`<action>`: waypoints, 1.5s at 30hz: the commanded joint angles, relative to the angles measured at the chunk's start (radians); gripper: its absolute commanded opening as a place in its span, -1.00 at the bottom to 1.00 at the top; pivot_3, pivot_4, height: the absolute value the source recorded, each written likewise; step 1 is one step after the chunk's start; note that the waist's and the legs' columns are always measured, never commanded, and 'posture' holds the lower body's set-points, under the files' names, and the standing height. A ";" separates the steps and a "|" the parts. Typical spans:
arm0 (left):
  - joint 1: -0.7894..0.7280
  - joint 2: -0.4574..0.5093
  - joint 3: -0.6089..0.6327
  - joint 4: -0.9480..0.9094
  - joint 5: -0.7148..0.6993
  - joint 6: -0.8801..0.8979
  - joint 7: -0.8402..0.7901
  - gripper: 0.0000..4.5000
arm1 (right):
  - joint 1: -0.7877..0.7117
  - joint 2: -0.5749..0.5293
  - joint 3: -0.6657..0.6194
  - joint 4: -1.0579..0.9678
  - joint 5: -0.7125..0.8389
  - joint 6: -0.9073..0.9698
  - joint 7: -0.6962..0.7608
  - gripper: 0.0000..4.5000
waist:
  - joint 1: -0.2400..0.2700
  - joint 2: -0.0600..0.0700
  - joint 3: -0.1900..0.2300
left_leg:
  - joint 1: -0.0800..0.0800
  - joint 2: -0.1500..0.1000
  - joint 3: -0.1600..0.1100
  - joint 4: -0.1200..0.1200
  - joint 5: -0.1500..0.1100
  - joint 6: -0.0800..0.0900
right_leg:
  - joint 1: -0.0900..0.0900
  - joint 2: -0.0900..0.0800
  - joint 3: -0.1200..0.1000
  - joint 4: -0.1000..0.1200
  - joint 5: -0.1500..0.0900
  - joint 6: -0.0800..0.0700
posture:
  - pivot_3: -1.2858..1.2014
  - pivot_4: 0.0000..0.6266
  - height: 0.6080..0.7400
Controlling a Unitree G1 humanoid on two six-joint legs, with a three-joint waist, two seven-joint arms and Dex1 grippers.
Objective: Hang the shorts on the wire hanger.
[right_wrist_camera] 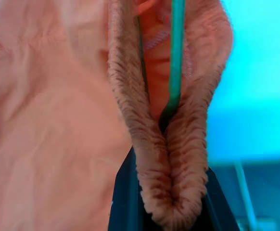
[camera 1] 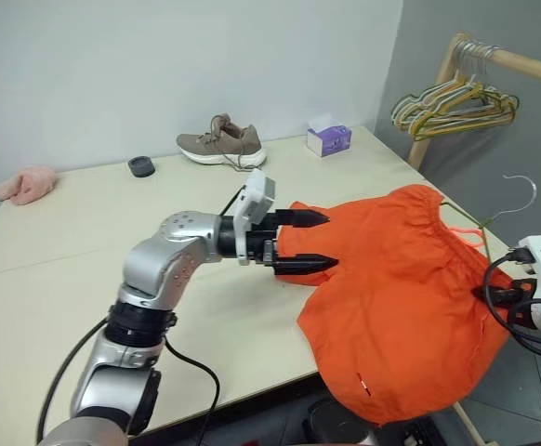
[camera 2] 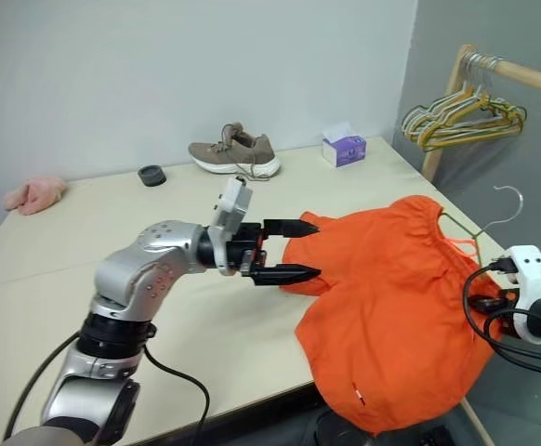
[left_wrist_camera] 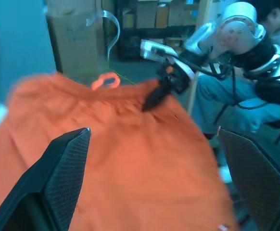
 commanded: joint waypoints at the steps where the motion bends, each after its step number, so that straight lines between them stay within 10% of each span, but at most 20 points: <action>1: -0.046 -0.069 0.007 0.015 0.051 -0.135 0.067 0.99 | -0.009 -0.025 -0.087 -0.022 -0.033 -0.015 -0.067 -1.00 | -0.011 0.000 -0.001 | 0.000 0.000 0.000 0.000 0.000 0.000 | 0.001 0.000 0.000 -0.002 0.000 0.000 | -0.39 -1.00 1.00; 20: 0.003 -0.291 0.013 0.013 0.015 -0.229 0.209 0.99 | -0.128 -0.073 -0.108 0.171 -0.163 -0.263 -0.354 -1.00 | -0.087 0.002 -0.002 | 0.000 0.000 0.001 -0.003 -0.002 0.003 | 0.004 -0.001 -0.001 -0.012 0.001 0.002 | -0.39 -1.00 1.00; 36: 0.003 -0.344 -0.018 -0.013 0.026 -0.251 0.241 0.99 | -0.559 -0.207 0.127 0.926 -0.259 -0.698 -0.448 -1.00 | -0.090 0.001 0.000 | 0.016 -0.001 0.008 -0.010 -0.003 0.004 | 0.021 -0.002 0.001 -0.021 0.000 0.002 | -0.36 -1.00 1.00; 45: 0.024 -0.323 -0.046 -0.041 0.040 -0.250 0.240 0.99 | -0.778 -0.219 0.197 1.230 -0.231 -0.618 -0.412 -1.00 | -0.090 0.002 0.000 | 0.029 -0.001 0.012 -0.018 -0.003 0.004 | 0.036 -0.002 0.004 -0.031 0.000 0.002 | -0.35 -1.00 1.00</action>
